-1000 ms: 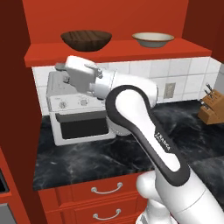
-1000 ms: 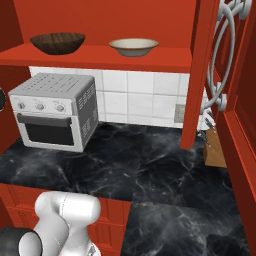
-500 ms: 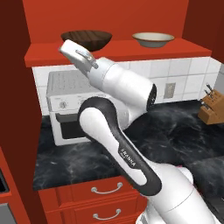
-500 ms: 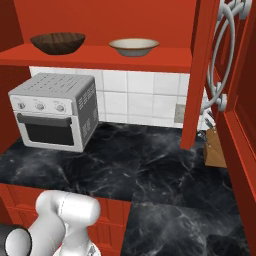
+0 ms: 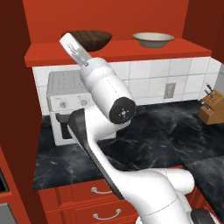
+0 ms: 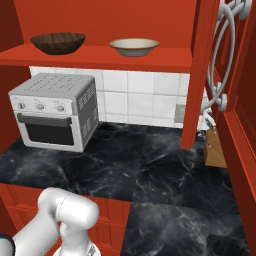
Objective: Move the bowls from the cabinet to the plates on the dining table.
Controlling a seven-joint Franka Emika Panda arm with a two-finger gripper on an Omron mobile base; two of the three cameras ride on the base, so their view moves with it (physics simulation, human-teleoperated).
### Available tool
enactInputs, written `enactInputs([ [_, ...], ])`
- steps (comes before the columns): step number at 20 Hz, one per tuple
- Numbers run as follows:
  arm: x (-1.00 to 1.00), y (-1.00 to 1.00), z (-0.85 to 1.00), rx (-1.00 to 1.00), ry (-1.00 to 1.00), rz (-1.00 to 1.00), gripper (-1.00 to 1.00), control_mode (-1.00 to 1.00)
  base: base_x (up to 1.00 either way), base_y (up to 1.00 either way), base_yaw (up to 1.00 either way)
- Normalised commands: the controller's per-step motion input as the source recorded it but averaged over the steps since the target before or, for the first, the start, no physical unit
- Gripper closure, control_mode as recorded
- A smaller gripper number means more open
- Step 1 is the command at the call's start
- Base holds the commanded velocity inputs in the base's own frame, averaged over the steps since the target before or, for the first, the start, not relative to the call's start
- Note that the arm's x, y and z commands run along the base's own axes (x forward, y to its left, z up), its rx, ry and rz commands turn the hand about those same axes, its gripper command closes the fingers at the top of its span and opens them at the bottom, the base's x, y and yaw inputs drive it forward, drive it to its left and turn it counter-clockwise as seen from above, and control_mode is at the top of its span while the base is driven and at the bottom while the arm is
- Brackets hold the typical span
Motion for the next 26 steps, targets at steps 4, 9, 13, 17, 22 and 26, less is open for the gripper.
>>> enactInputs([
  [4, -0.18, -0.77, 0.34, 0.17, 0.31, -0.21, -1.00, -1.00, 0.00, 0.00, 0.00],
  [9, -0.30, -0.63, 0.22, 0.26, 0.33, -0.19, -1.00, -1.00, 0.00, 0.00, 0.00],
  [13, 0.21, -0.55, -0.05, 0.32, 0.13, -0.08, -1.00, -1.00, 0.00, 0.00, 0.00],
  [17, 0.44, -0.61, -0.11, 0.34, 0.00, 0.00, -1.00, -1.00, 0.00, 0.00, 0.00],
  [22, 0.43, -0.54, -0.15, 0.25, -0.05, -0.03, -1.00, -1.00, 0.00, 0.00, 0.00],
  [26, 0.29, -0.56, -0.13, 0.20, -0.11, -0.07, -1.00, -1.00, 0.00, 0.00, 0.00],
])
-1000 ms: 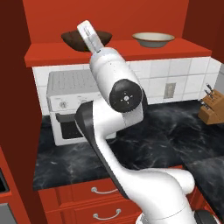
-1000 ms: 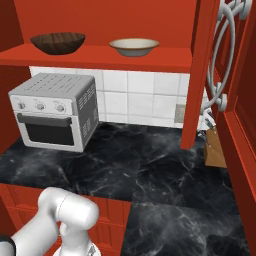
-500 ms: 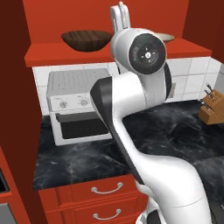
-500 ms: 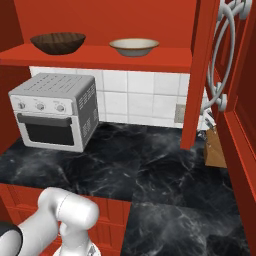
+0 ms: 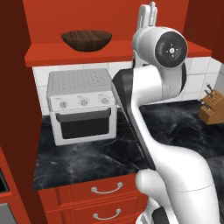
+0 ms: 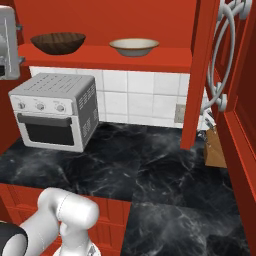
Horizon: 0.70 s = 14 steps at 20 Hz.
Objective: Move the bowls from the cabinet to the plates on the dining table.
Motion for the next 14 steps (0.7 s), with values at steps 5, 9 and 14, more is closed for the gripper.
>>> enactInputs([
  [5, 0.37, -0.31, -0.17, 0.08, -0.07, -0.18, -1.00, -1.00, 0.00, 0.00, 0.00],
  [9, 0.53, -0.12, -0.14, 0.02, 0.00, -0.26, -1.00, -1.00, 0.00, 0.00, 0.00],
  [14, 0.33, -0.08, -0.01, 0.00, 0.07, -0.29, -1.00, -1.00, 0.00, 0.00, 0.00],
])
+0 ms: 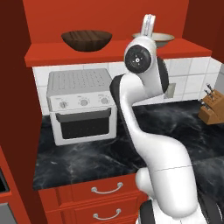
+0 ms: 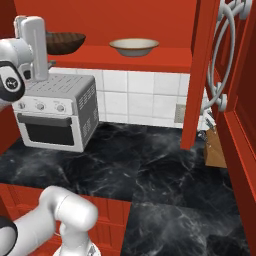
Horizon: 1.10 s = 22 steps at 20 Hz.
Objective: Move the bowls from the cabinet to the plates on the dining table.
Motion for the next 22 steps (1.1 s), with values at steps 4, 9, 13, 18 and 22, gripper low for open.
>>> enactInputs([
  [4, 0.36, -0.12, 0.00, 0.00, 0.08, -0.27, -1.00, -1.00, 0.00, 0.00, 0.00],
  [9, 0.44, -0.13, 0.00, 0.02, 0.04, -0.23, -1.00, -1.00, 0.00, 0.00, 0.00],
  [13, 0.55, -0.16, -0.02, 0.04, 0.00, -0.09, -1.00, -1.00, 0.00, 0.00, 0.00],
  [18, 0.56, -0.12, -0.04, 0.05, 0.00, 0.00, -1.00, -1.00, 0.00, 0.00, 0.00],
  [22, 0.39, -0.02, -0.19, 0.01, -0.06, 0.05, -1.00, -1.00, 0.00, 0.00, 0.00],
])
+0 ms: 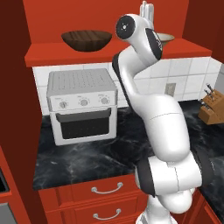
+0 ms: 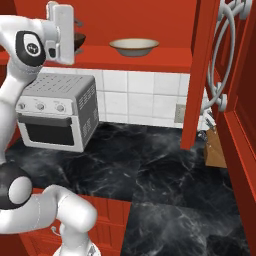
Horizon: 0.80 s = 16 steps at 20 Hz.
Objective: Move the bowls from the cabinet to the plates on the dining table.
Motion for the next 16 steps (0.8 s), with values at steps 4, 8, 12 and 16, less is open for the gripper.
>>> enactInputs([
  [4, 0.28, -0.07, -0.16, 0.00, -0.12, 0.01, -1.00, -1.00, 0.00, 0.00, 0.00],
  [8, 0.18, -0.19, -0.11, 0.00, -0.15, 0.00, -1.00, -1.00, 0.00, 0.00, 0.00],
  [12, 0.27, -0.24, -0.05, 0.00, -0.02, 0.00, -1.00, -1.00, 0.00, 0.00, 0.00],
  [16, 0.32, -0.18, -0.10, 0.04, 0.06, 0.00, -1.00, -1.00, 0.00, 0.00, 0.00],
])
